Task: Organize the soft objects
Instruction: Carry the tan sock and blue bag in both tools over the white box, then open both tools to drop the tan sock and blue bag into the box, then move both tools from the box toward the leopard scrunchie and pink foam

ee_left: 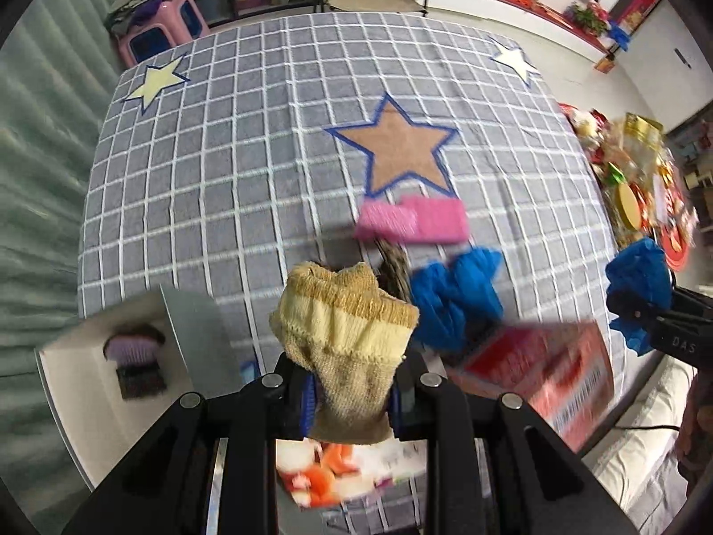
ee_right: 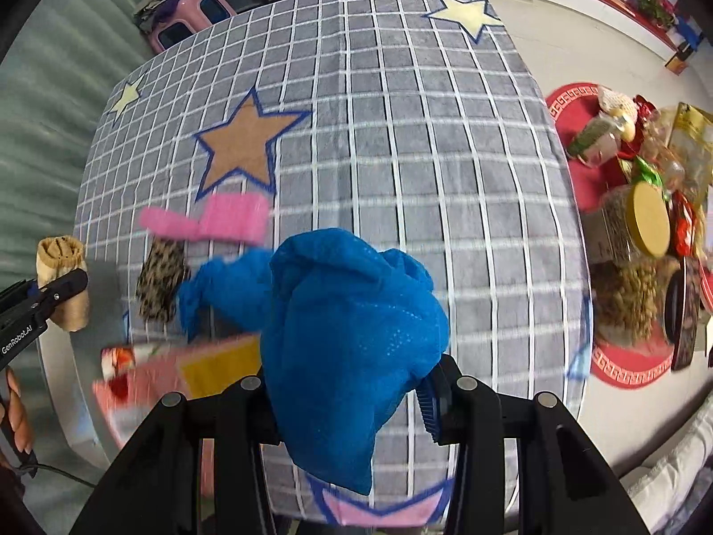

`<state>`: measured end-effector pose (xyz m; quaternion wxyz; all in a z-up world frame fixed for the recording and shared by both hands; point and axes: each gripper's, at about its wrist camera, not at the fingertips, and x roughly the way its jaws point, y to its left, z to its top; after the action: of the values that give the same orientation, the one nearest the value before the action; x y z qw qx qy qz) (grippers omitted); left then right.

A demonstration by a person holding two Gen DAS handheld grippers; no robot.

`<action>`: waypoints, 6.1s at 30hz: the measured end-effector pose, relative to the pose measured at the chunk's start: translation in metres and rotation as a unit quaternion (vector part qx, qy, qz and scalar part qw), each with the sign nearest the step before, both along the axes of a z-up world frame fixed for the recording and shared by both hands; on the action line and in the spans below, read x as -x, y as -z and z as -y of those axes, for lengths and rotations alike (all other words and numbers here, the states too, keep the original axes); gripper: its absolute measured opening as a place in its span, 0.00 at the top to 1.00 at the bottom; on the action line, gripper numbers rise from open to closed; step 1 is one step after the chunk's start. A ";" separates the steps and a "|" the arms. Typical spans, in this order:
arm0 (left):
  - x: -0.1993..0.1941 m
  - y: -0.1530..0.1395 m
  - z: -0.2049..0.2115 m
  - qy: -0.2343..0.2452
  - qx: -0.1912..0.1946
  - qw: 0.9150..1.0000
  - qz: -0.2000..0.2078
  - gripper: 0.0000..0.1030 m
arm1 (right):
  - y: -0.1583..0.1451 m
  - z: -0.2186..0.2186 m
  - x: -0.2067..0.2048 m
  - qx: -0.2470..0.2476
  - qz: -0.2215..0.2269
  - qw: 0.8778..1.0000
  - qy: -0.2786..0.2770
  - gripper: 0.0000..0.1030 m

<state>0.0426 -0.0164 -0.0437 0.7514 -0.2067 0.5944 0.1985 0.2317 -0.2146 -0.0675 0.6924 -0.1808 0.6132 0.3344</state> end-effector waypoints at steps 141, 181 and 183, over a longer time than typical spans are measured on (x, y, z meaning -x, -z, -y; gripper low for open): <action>0.262 0.013 -0.044 -0.262 0.021 0.964 0.031 0.01 | -0.048 -0.215 0.303 -0.029 -0.016 0.944 -0.327 0.19; 0.191 -0.032 -0.043 -0.179 -0.005 0.983 0.031 0.00 | -0.089 -0.171 0.236 -0.059 -0.035 0.970 -0.234 0.01; 0.171 -0.035 -0.040 -0.154 -0.008 0.987 0.031 0.00 | -0.092 -0.162 0.218 -0.057 -0.039 0.974 -0.215 0.01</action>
<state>-0.1287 0.0232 -0.0087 0.7316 -0.2959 0.5299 0.3105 0.0142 -0.0524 0.0240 0.5892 -0.2553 0.5664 0.5166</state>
